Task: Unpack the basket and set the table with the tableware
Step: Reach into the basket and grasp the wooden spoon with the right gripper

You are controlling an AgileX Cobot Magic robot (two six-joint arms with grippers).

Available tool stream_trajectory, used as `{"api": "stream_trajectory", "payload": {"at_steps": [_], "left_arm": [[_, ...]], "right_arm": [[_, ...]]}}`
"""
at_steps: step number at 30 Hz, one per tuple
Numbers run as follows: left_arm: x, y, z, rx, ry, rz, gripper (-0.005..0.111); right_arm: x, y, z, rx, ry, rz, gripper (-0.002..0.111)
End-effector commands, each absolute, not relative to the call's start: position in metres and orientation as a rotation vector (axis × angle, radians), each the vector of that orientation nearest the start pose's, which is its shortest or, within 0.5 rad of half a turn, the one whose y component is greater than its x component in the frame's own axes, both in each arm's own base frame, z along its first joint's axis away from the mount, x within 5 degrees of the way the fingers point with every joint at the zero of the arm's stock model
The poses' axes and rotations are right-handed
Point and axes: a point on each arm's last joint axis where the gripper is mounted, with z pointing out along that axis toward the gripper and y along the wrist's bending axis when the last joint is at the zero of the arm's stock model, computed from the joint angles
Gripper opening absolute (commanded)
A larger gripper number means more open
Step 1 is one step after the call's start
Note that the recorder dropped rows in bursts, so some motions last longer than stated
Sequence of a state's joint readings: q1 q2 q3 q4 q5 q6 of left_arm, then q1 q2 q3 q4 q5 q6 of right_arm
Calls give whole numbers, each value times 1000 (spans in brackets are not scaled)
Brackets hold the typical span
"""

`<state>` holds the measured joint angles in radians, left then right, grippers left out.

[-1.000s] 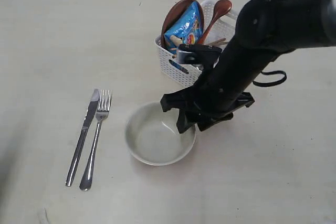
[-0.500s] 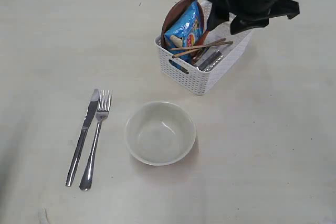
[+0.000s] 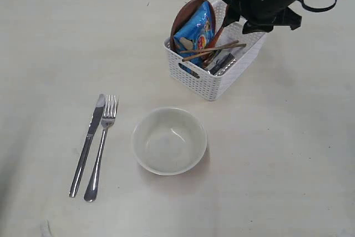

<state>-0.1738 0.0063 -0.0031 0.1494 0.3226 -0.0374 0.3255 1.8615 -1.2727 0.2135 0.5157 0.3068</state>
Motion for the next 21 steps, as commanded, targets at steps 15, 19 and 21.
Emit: {"api": "stream_trajectory", "payload": {"at_steps": [15,19,21], "left_arm": [[54,-5,184,211,1792,-16,0],[54,-5,184,211,1792,-16,0],[54,-5,184,211,1792,-16,0]], "right_arm": [[419,145,162,220,2513,443,45],[421,145,151,226,2533,434,41],[421,145,147,227,2545,430,36]]}}
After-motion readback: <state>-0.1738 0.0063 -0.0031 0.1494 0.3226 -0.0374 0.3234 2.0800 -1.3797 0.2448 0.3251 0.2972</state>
